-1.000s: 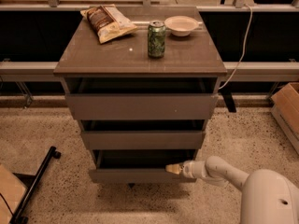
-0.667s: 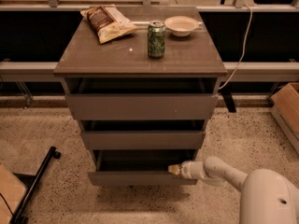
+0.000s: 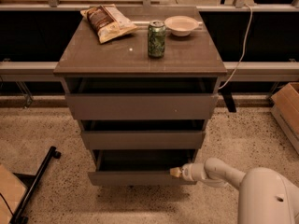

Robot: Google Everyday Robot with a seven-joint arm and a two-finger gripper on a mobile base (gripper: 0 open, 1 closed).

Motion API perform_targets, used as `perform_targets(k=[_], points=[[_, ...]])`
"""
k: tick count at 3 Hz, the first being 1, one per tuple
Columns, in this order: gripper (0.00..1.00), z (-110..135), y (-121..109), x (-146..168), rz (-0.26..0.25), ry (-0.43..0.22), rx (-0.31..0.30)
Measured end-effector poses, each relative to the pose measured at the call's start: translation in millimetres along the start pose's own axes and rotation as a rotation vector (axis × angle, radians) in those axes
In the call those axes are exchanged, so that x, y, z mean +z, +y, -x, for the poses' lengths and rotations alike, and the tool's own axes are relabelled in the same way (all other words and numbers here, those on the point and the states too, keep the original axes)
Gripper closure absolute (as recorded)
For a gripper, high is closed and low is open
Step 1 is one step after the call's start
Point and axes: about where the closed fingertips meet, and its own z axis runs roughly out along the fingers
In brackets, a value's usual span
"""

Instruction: Open bottom drawer

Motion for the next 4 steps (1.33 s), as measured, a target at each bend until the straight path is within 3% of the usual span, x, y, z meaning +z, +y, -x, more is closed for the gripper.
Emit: perform_targets(k=[1, 2, 3, 4], points=[[0.24, -23, -11, -1, -0.017, 0.027, 0.065], [0.02, -19, -7, -6, -0.017, 0.027, 0.065], [0.0, -15, -2, -12, -0.017, 0.027, 0.065], [0.19, -13, 1, -14, -0.017, 0.027, 0.065]])
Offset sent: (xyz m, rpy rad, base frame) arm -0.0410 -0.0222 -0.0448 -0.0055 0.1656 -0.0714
